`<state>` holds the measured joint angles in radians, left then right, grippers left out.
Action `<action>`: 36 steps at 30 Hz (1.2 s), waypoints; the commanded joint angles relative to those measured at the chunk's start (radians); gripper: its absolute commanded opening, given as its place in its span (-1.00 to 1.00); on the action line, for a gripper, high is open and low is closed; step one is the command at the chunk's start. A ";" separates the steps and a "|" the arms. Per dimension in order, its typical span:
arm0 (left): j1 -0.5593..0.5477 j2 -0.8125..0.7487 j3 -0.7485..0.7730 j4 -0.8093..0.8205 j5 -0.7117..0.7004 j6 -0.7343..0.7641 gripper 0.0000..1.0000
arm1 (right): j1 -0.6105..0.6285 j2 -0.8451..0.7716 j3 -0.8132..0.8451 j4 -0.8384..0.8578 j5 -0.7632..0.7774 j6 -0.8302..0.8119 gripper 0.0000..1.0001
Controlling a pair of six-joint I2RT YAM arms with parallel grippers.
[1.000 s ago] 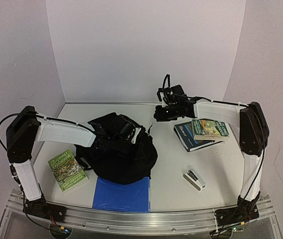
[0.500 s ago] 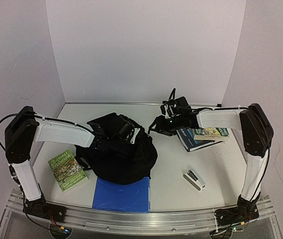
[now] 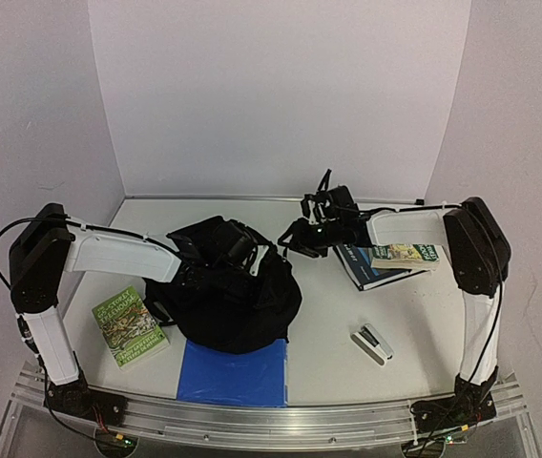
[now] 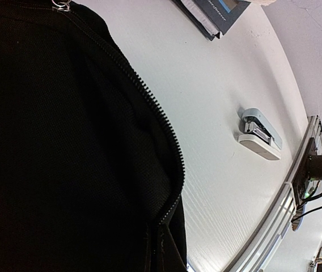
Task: Pack the student bag
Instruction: Unzip the student bag at the center of the board.
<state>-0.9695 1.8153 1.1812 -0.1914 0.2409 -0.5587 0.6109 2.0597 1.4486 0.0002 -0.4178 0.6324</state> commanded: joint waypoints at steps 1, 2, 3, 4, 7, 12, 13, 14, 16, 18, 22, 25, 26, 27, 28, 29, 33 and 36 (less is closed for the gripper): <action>-0.017 -0.039 0.002 -0.042 0.072 -0.008 -1.00 | -0.005 0.034 0.052 0.026 -0.001 0.010 -0.26; -0.017 -0.039 0.003 -0.043 0.073 -0.008 -1.00 | -0.005 0.037 0.053 0.026 0.000 0.011 -0.27; -0.017 -0.039 0.004 -0.045 0.073 -0.008 -1.00 | -0.005 0.039 0.055 0.026 0.000 0.013 -0.27; -0.017 -0.039 0.003 -0.044 0.073 -0.007 -1.00 | -0.004 0.041 0.056 0.026 0.000 0.012 -0.29; -0.018 -0.038 0.004 -0.045 0.074 -0.007 -0.99 | -0.004 0.048 0.060 0.026 -0.001 0.014 -0.49; -0.017 -0.030 0.004 -0.043 0.083 -0.005 -0.99 | -0.004 0.058 0.078 0.027 -0.019 0.014 -1.00; -0.017 -0.028 0.004 -0.040 0.087 -0.003 -1.00 | -0.005 0.060 0.085 0.028 -0.024 0.012 -1.00; -0.017 -0.026 0.002 -0.037 0.092 -0.002 -1.00 | -0.005 0.062 0.093 0.030 -0.028 0.010 -1.00; -0.017 -0.023 -0.002 -0.029 0.103 0.000 -1.00 | -0.003 0.069 0.107 0.039 -0.031 0.011 -1.00; -0.017 -0.018 -0.002 -0.022 0.119 0.004 -1.00 | -0.003 0.080 0.119 0.059 -0.041 0.015 -1.00; -0.017 -0.011 -0.005 0.004 0.162 0.012 -1.00 | 0.001 0.116 0.144 0.099 -0.052 0.029 -1.00; -0.017 -0.004 -0.005 0.017 0.192 0.016 -1.00 | 0.003 0.154 0.179 0.117 -0.053 0.035 -1.00; -0.018 -0.002 -0.005 0.018 0.199 0.018 -1.00 | 0.004 0.164 0.193 0.123 -0.057 0.036 -1.00; -0.018 -0.001 -0.004 0.018 0.203 0.018 -1.00 | 0.006 0.178 0.207 0.131 -0.061 0.039 -1.00; -0.018 0.002 -0.002 0.018 0.209 0.019 -1.00 | 0.008 0.191 0.219 0.138 -0.065 0.042 -1.00; -0.018 0.005 -0.002 0.018 0.213 0.020 -0.99 | 0.010 0.204 0.237 0.145 -0.070 0.045 -1.00; -0.017 0.010 -0.001 0.018 0.225 0.021 -1.00 | 0.017 0.248 0.287 0.166 -0.065 0.056 -1.00; -0.018 0.008 -0.003 0.020 0.223 0.021 -1.00 | 0.016 0.278 0.316 0.170 -0.031 0.058 -1.00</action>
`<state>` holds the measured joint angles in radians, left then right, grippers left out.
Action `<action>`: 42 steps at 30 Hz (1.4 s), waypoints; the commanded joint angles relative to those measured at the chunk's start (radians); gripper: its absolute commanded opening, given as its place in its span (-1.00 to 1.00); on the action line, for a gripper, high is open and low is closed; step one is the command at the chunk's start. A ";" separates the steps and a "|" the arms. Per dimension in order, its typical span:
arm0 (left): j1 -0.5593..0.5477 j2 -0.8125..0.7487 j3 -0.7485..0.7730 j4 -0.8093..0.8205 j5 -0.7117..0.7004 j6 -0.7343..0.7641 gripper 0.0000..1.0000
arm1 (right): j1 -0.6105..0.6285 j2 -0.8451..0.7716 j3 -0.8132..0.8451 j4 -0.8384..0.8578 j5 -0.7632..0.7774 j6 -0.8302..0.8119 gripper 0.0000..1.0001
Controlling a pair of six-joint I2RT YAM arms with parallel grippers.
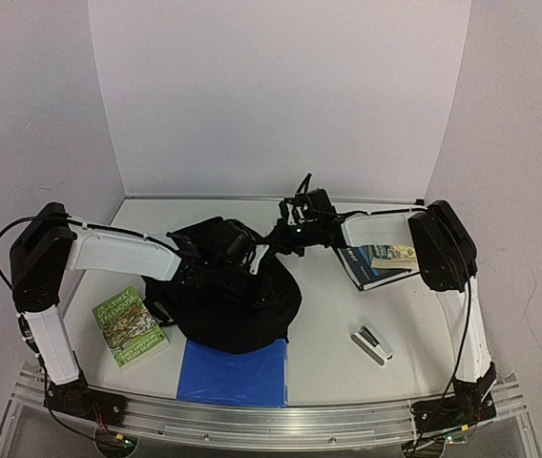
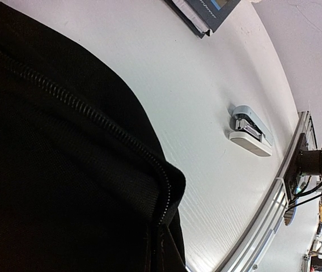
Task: Pack the student bag
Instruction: Unzip the student bag at the center of the board, then adjust the student bag at the center of the board.
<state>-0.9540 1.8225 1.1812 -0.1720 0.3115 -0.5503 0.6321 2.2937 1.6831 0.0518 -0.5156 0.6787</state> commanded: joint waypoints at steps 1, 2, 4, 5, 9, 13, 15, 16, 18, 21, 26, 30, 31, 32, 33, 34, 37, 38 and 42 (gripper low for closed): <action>-0.034 0.000 -0.002 0.001 0.151 0.012 -0.99 | -0.004 0.052 0.089 0.118 0.082 0.013 -1.00; -0.034 0.000 -0.002 0.001 0.149 0.011 -1.00 | -0.004 0.058 0.096 0.118 0.098 0.013 -1.00; -0.034 -0.002 -0.003 0.002 0.144 0.006 -1.00 | -0.004 0.068 0.105 0.118 0.134 0.013 -1.00; -0.034 -0.003 -0.004 0.004 0.143 0.003 -1.00 | -0.003 0.070 0.109 0.118 0.150 0.012 -1.00; -0.033 -0.014 -0.004 0.000 0.093 -0.021 -1.00 | -0.004 0.062 0.132 0.117 0.164 0.014 -1.00; -0.027 -0.038 -0.009 0.017 0.021 -0.046 -0.68 | -0.004 -0.008 0.102 0.111 0.153 -0.001 -0.54; -0.018 -0.052 -0.019 0.042 0.009 -0.058 -0.38 | -0.005 -0.073 0.051 0.108 0.162 -0.015 -0.27; -0.013 -0.061 -0.024 0.052 0.007 -0.060 -0.23 | -0.005 -0.103 0.022 0.106 0.169 -0.021 -0.13; -0.005 -0.080 -0.033 0.058 0.002 -0.061 0.03 | -0.005 -0.176 -0.045 0.095 0.185 -0.033 0.10; 0.008 -0.117 -0.050 0.059 0.002 -0.057 0.31 | -0.005 -0.297 -0.159 0.071 0.223 -0.039 0.34; 0.055 -0.189 -0.099 0.057 0.002 -0.059 0.51 | -0.006 -0.463 -0.355 0.032 0.268 0.031 0.57; 0.109 -0.238 -0.133 0.029 0.001 -0.032 0.62 | 0.004 -0.554 -0.512 0.032 0.211 0.133 0.63; 0.124 -0.248 -0.139 0.017 -0.003 -0.028 0.64 | 0.012 -0.571 -0.546 0.033 0.208 0.154 0.64; 0.139 -0.258 -0.145 0.006 -0.009 -0.026 0.65 | 0.023 -0.584 -0.578 0.032 0.207 0.168 0.65; 0.150 -0.265 -0.150 -0.003 -0.014 -0.024 0.66 | 0.038 -0.596 -0.601 0.032 0.206 0.184 0.66; 0.160 -0.272 -0.156 -0.006 -0.017 -0.022 0.66 | 0.053 -0.605 -0.622 0.033 0.204 0.201 0.67; 0.178 -0.284 -0.167 -0.008 -0.023 -0.018 0.69 | 0.111 -0.614 -0.665 0.033 0.198 0.253 0.68; 0.181 -0.285 -0.169 -0.008 -0.023 -0.019 0.69 | 0.135 -0.613 -0.669 0.033 0.200 0.268 0.68; 0.182 -0.275 -0.178 0.002 -0.010 -0.028 0.71 | 0.209 -0.604 -0.671 0.032 0.231 0.325 0.68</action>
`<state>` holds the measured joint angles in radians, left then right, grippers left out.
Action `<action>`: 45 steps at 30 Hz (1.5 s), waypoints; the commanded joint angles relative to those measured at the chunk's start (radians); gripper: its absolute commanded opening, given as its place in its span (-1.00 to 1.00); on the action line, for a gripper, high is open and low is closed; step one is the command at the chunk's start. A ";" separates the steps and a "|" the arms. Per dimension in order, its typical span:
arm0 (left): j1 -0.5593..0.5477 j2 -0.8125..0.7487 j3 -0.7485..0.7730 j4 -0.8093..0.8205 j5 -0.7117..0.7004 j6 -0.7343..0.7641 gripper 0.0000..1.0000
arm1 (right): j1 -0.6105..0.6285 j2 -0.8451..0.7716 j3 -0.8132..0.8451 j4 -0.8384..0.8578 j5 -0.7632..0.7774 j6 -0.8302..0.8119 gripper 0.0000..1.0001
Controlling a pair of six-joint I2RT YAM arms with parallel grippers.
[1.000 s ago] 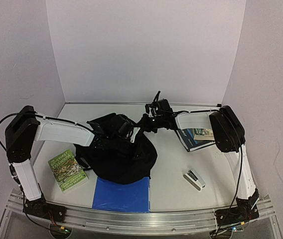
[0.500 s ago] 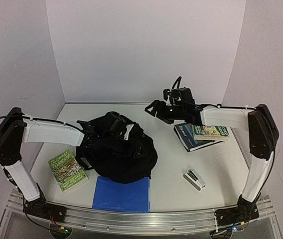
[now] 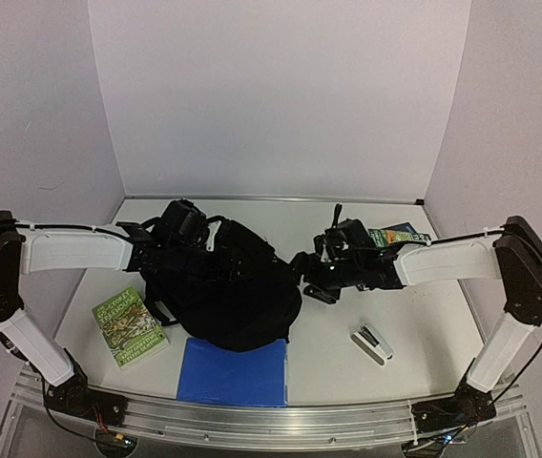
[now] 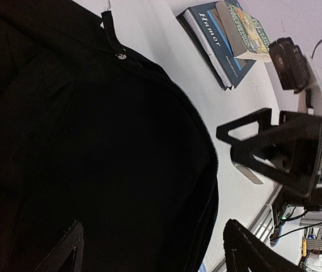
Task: Pack the student bag
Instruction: Adjust the student bag at the center of the board.
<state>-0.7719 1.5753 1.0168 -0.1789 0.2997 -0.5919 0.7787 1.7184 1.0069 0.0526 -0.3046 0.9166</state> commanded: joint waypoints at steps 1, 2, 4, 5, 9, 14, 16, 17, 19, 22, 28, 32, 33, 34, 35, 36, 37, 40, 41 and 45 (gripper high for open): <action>0.000 -0.026 -0.019 0.016 0.004 0.005 0.71 | 0.078 -0.025 0.003 0.030 0.032 0.100 0.68; 0.000 -0.028 -0.025 0.022 0.005 0.001 0.71 | 0.085 -0.024 0.000 0.030 0.045 0.112 0.67; 0.000 -0.035 -0.040 0.032 0.008 -0.007 0.71 | 0.094 -0.020 -0.012 0.029 0.067 0.127 0.67; 0.000 -0.038 -0.045 0.033 0.007 -0.009 0.71 | 0.095 -0.016 -0.016 0.029 0.072 0.129 0.66; 0.000 -0.052 -0.060 0.030 -0.001 -0.008 0.72 | 0.099 0.011 -0.013 0.029 0.072 0.126 0.56; 0.001 -0.067 -0.070 0.026 -0.011 -0.008 0.72 | 0.115 0.036 0.007 0.030 0.067 0.119 0.10; 0.000 -0.071 -0.077 0.031 -0.014 -0.010 0.72 | 0.120 0.038 0.009 0.030 0.066 0.119 -0.09; 0.000 -0.072 -0.080 0.033 -0.016 -0.012 0.72 | 0.123 0.036 0.009 0.030 0.065 0.120 -0.18; 0.000 -0.071 -0.082 0.035 -0.016 -0.014 0.73 | 0.127 0.030 0.004 0.029 0.067 0.121 -0.42; 0.000 -0.064 -0.082 0.035 -0.010 -0.017 0.73 | 0.131 0.018 -0.010 0.029 0.068 0.130 -0.69; -0.001 -0.039 -0.068 0.022 0.007 -0.007 0.73 | 0.136 -0.010 -0.048 0.030 0.071 0.142 -0.51; -0.001 -0.025 -0.067 0.024 0.013 -0.009 0.74 | 0.146 -0.028 -0.054 0.030 0.070 0.143 -0.27; -0.001 -0.021 -0.067 0.025 0.013 -0.010 0.74 | 0.152 -0.032 -0.054 0.030 0.071 0.143 -0.24; -0.001 -0.019 -0.066 0.025 0.013 -0.011 0.74 | 0.156 -0.038 -0.055 0.030 0.072 0.147 -0.24; -0.001 -0.016 -0.065 0.026 0.013 -0.011 0.74 | 0.160 -0.043 -0.056 0.030 0.073 0.152 -0.23; -0.001 -0.014 -0.064 0.027 0.013 -0.011 0.74 | 0.163 -0.046 -0.058 0.030 0.074 0.156 -0.23; -0.001 -0.011 -0.063 0.027 0.013 -0.012 0.74 | 0.166 -0.051 -0.060 0.030 0.074 0.160 -0.23; -0.001 -0.002 -0.062 0.029 0.017 -0.013 0.74 | 0.174 -0.063 -0.065 0.030 0.077 0.168 -0.23; -0.001 0.000 -0.061 0.029 0.018 -0.013 0.74 | 0.177 -0.065 -0.066 0.030 0.077 0.170 -0.23; -0.001 0.008 -0.062 0.032 0.024 -0.014 0.75 | 0.187 -0.063 -0.072 0.030 0.080 0.175 -0.45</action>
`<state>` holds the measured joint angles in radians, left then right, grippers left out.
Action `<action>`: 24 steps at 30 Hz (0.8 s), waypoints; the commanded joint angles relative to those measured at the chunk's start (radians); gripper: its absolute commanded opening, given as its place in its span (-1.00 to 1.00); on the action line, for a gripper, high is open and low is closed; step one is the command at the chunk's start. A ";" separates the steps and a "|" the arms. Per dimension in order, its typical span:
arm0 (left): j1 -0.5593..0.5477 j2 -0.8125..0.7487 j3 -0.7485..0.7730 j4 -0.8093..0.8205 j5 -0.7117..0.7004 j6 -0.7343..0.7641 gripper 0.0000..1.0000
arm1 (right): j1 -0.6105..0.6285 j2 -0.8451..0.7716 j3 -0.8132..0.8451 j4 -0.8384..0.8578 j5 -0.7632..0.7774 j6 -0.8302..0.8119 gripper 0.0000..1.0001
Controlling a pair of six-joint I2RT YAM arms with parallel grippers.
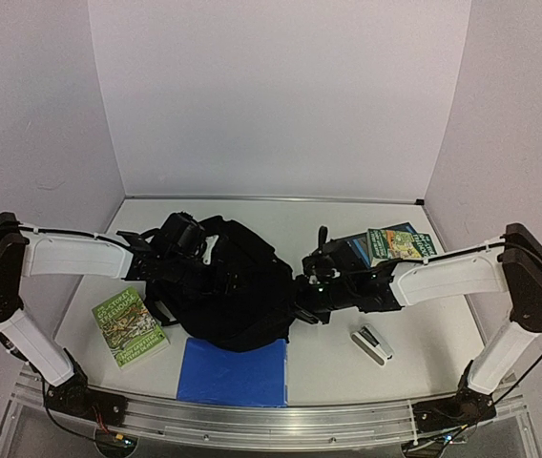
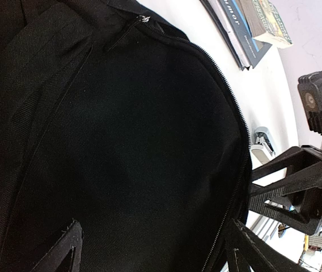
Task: Pack the student bag
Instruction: Adjust the student bag at the center of the board.
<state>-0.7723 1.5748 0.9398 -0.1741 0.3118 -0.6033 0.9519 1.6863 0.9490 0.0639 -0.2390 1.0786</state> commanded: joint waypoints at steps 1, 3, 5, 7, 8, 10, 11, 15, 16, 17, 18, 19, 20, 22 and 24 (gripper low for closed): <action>-0.001 0.010 0.015 0.027 0.012 -0.003 0.75 | 0.015 -0.028 -0.016 0.019 0.015 0.015 -0.54; -0.001 0.011 0.016 0.027 0.012 -0.003 0.75 | 0.019 -0.023 -0.020 0.019 0.014 0.019 -0.69; -0.001 0.013 0.014 0.027 0.013 -0.003 0.75 | 0.025 -0.023 -0.024 0.019 0.016 0.024 -0.79; -0.001 0.014 0.014 0.027 0.016 -0.004 0.75 | 0.029 -0.027 -0.030 0.019 0.017 0.029 -0.81; -0.001 0.014 0.014 0.028 0.019 -0.005 0.75 | 0.032 -0.030 -0.034 0.019 0.018 0.031 -0.83; -0.003 0.020 0.018 0.032 0.034 0.001 0.75 | 0.036 -0.036 -0.045 0.019 0.024 0.036 -0.86; -0.011 0.023 0.024 0.031 0.041 0.011 0.75 | 0.038 -0.040 -0.052 0.020 0.027 0.037 -0.86; -0.080 0.068 0.090 -0.022 0.022 0.058 0.75 | 0.045 -0.052 -0.093 0.045 0.042 0.038 -0.86; -0.097 0.087 0.109 -0.037 0.026 0.069 0.76 | 0.045 -0.051 -0.107 0.060 0.042 0.041 -0.86; -0.112 0.105 0.124 -0.048 0.031 0.078 0.75 | 0.045 -0.049 -0.119 0.074 0.042 0.043 -0.87; -0.120 0.119 0.132 -0.053 0.036 0.085 0.74 | 0.044 -0.045 -0.127 0.086 0.043 0.043 -0.88; -0.127 0.131 0.138 -0.056 0.042 0.089 0.74 | 0.045 -0.041 -0.135 0.098 0.042 0.043 -0.89; -0.132 0.140 0.143 -0.059 0.044 0.091 0.73 | 0.045 -0.036 -0.143 0.109 0.043 0.044 -0.90; -0.142 0.159 0.160 -0.078 0.036 0.100 0.72 | 0.045 -0.029 -0.164 0.140 0.043 0.048 -0.92; -0.155 0.177 0.186 -0.098 0.028 0.112 0.72 | 0.045 -0.022 -0.190 0.181 0.038 0.057 -0.94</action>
<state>-0.9156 1.7191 1.0522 -0.2204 0.3454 -0.5381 0.9787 1.6726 0.8057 0.1731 -0.1915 1.1167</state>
